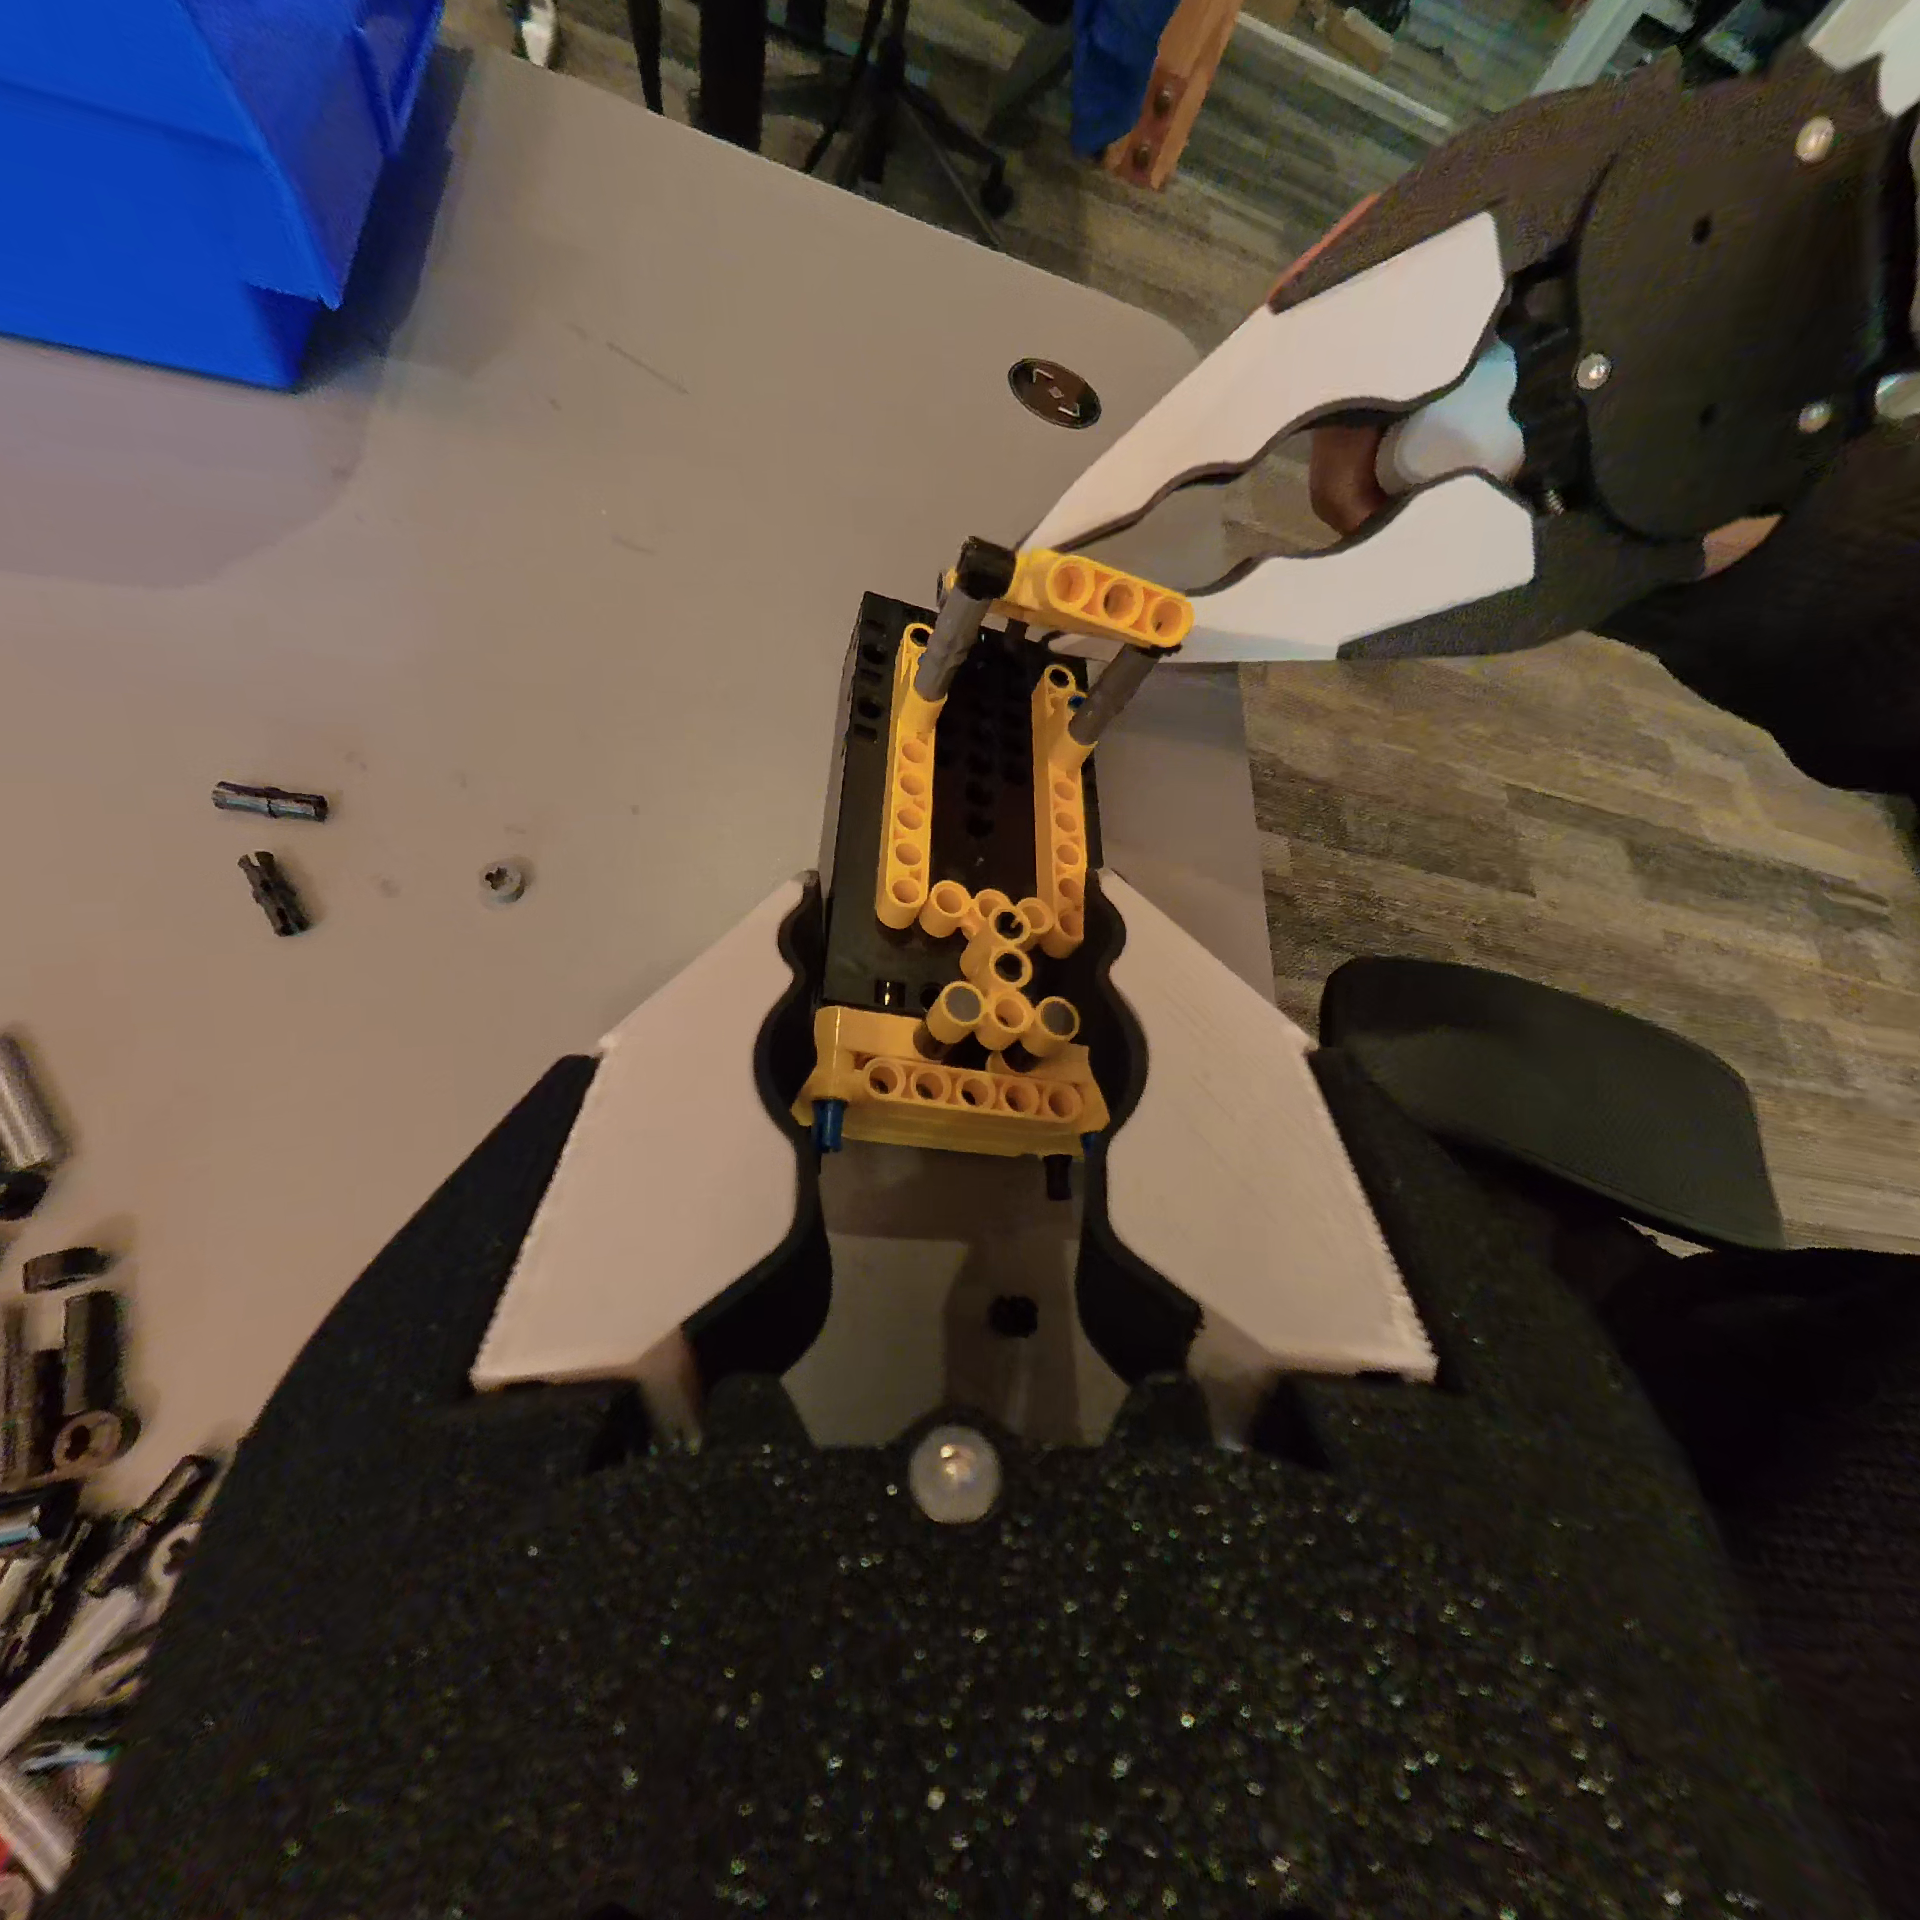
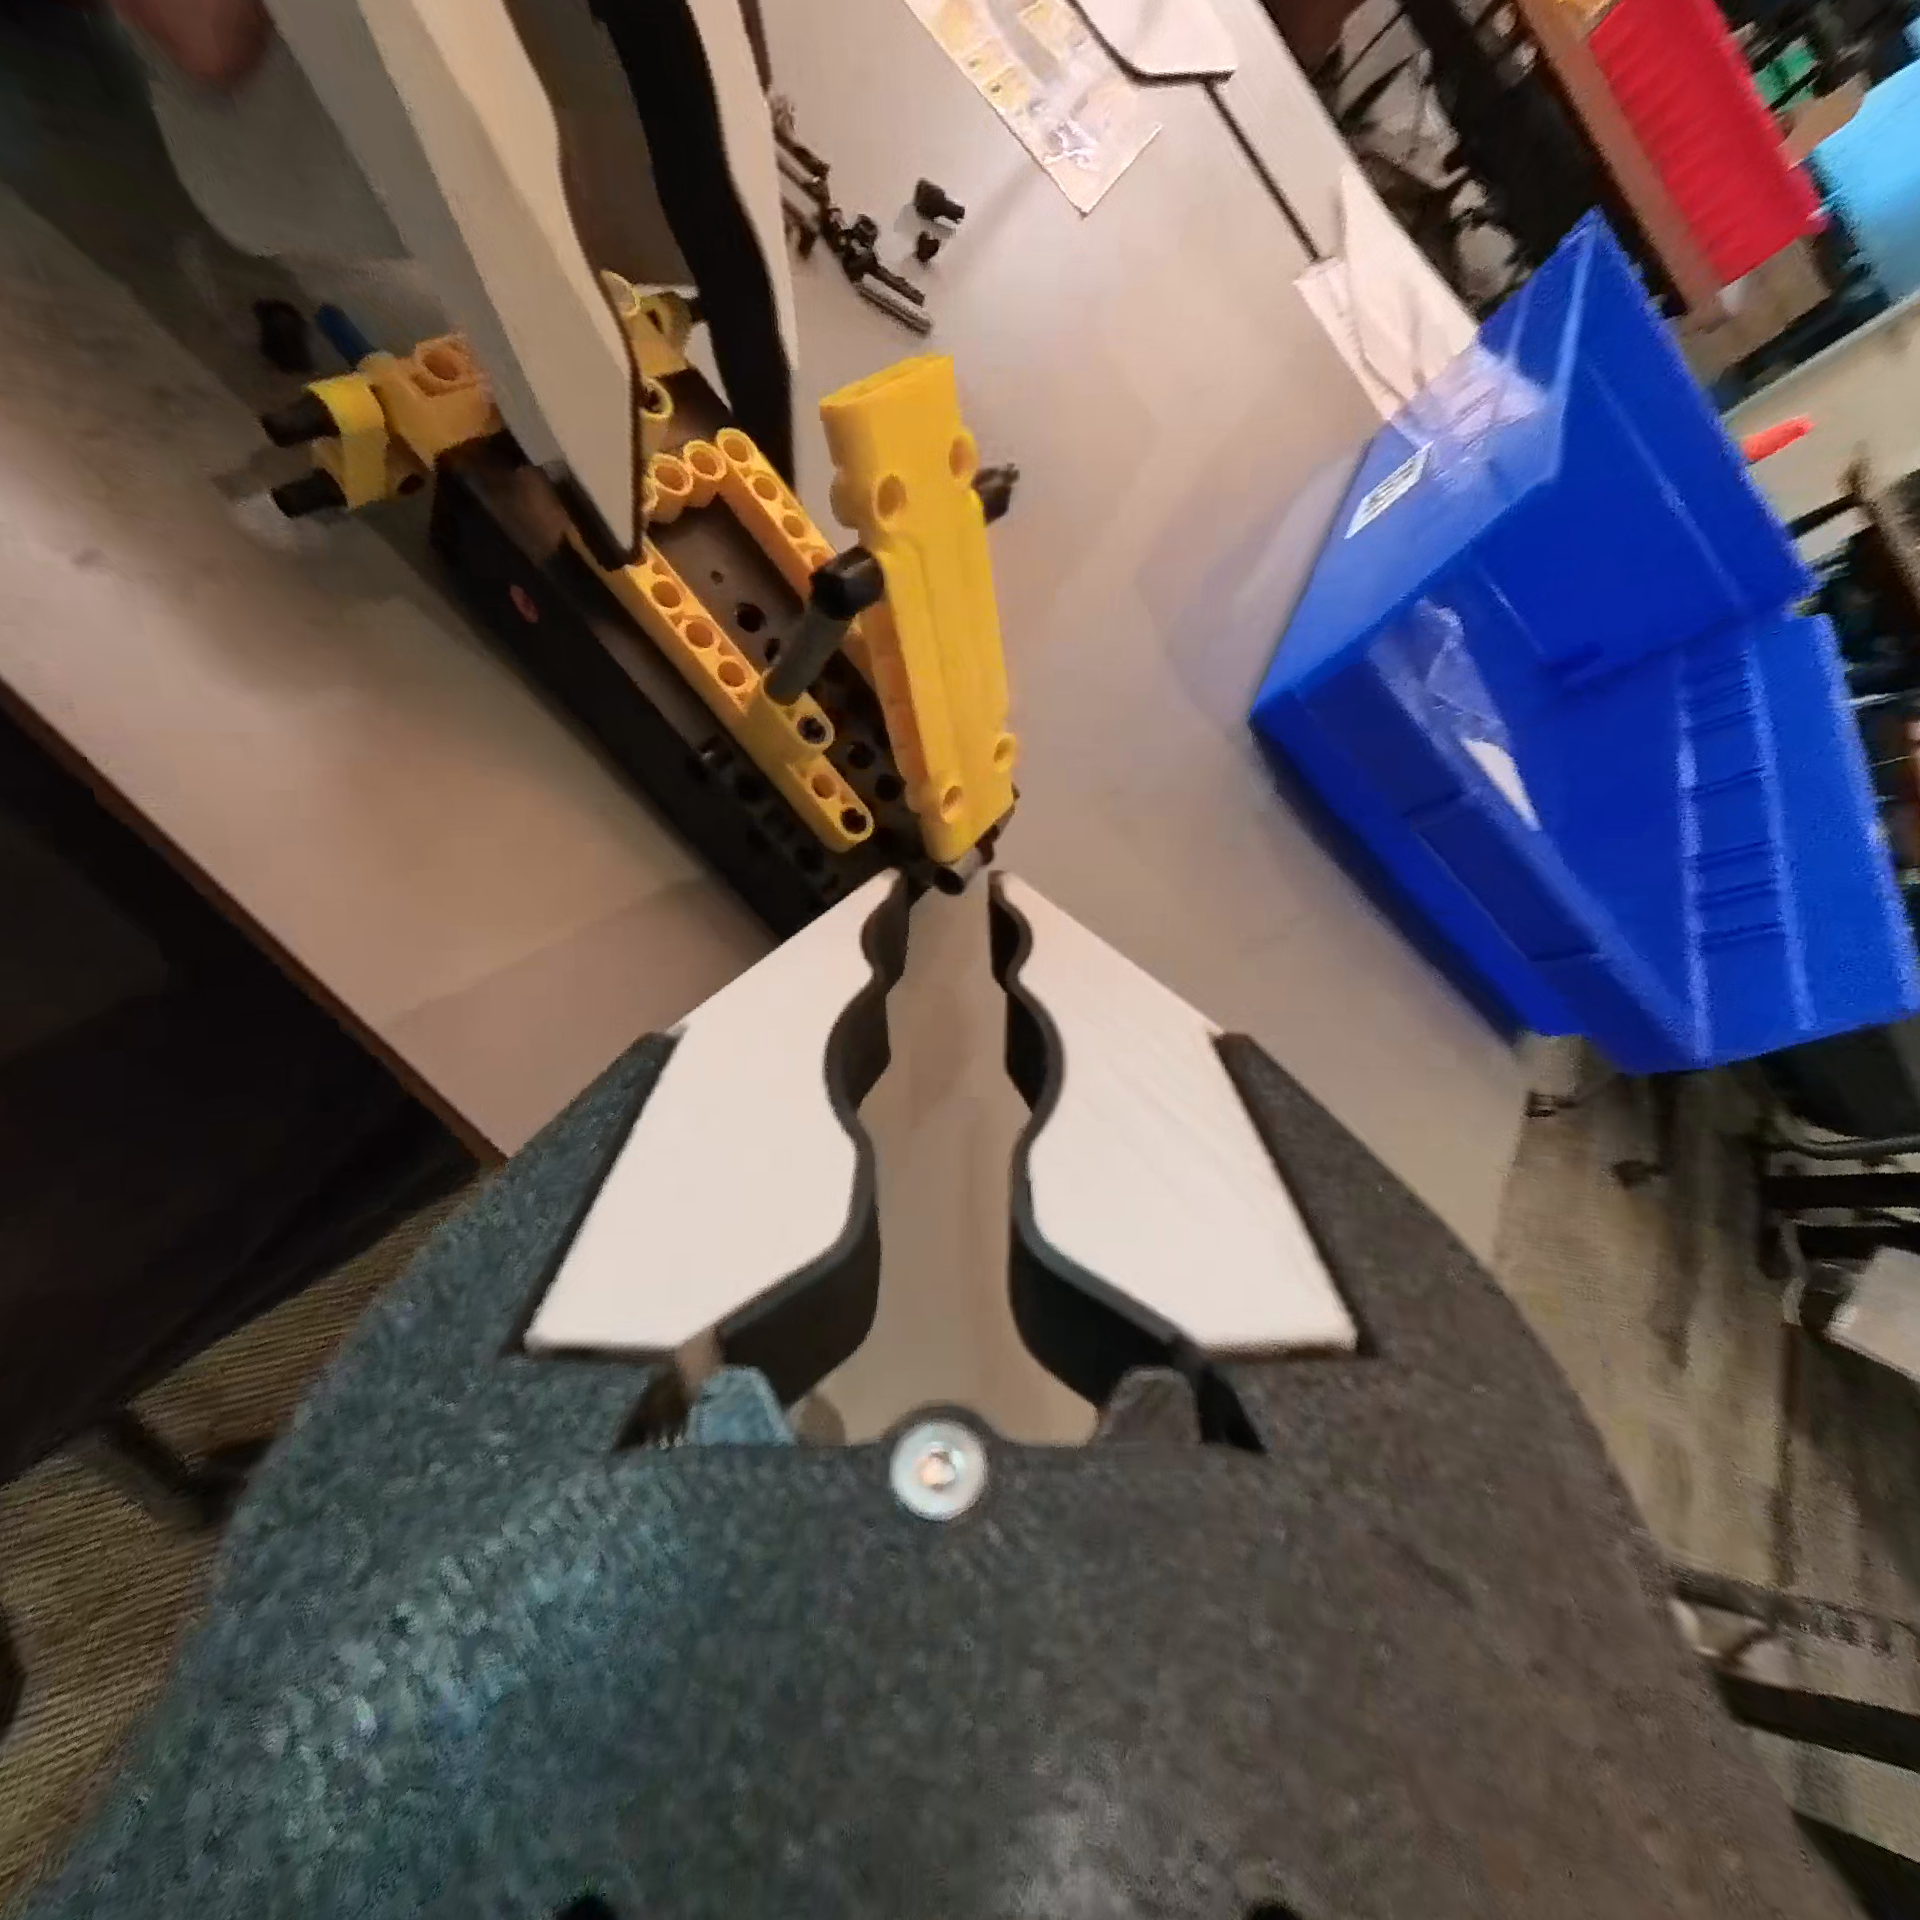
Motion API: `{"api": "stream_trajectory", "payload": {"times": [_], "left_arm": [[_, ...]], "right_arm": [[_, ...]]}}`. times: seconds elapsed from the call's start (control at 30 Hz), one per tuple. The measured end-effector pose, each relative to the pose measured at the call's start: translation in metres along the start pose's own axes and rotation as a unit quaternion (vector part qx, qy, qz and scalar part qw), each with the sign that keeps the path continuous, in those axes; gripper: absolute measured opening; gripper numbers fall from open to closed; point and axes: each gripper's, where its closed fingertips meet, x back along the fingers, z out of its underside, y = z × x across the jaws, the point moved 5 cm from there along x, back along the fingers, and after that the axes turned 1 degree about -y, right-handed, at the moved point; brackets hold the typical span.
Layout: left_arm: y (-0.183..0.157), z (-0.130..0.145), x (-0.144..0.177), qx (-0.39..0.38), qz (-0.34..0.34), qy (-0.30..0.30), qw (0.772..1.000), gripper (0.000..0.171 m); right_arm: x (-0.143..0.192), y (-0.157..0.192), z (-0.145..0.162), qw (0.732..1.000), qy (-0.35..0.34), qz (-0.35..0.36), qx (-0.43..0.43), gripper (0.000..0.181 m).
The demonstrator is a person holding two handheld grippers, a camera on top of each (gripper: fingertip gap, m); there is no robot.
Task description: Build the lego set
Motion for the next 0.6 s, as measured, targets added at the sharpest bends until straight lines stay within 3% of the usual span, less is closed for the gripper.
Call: {"api": "stream_trajectory", "payload": {"times": [0.17,0.3,0.33,0.47,0.53,0.6], "left_arm": [[0.000,-0.003,-0.003,-0.034,-0.032,0.012,0.999,0.060],[-0.005,-0.004,-0.014,-0.062,-0.031,0.045,0.997,0.102],[-0.005,-0.004,-0.016,-0.074,-0.034,0.055,0.995,0.105],[-0.001,-0.003,-0.022,-0.114,-0.068,0.082,0.988,0.104],[0.003,-0.002,-0.023,-0.133,-0.099,0.092,0.982,0.090],[0.003,0.000,-0.024,-0.142,-0.107,0.104,0.979,0.090]], "right_arm": [[-0.002,-0.002,0.000,1.000,0.004,-0.022,-0.021,0.008],[-0.001,-0.002,0.000,0.999,0.024,-0.010,0.019,0.008],[-0.001,-0.001,-0.001,0.999,0.031,-0.005,0.035,0.008],[-0.002,0.002,-0.003,0.995,0.050,0.008,0.081,0.008],[-0.002,0.002,-0.003,0.995,0.054,0.007,0.085,0.008],[-0.002,0.002,-0.004,0.996,0.051,0.005,0.078,0.007]]}}
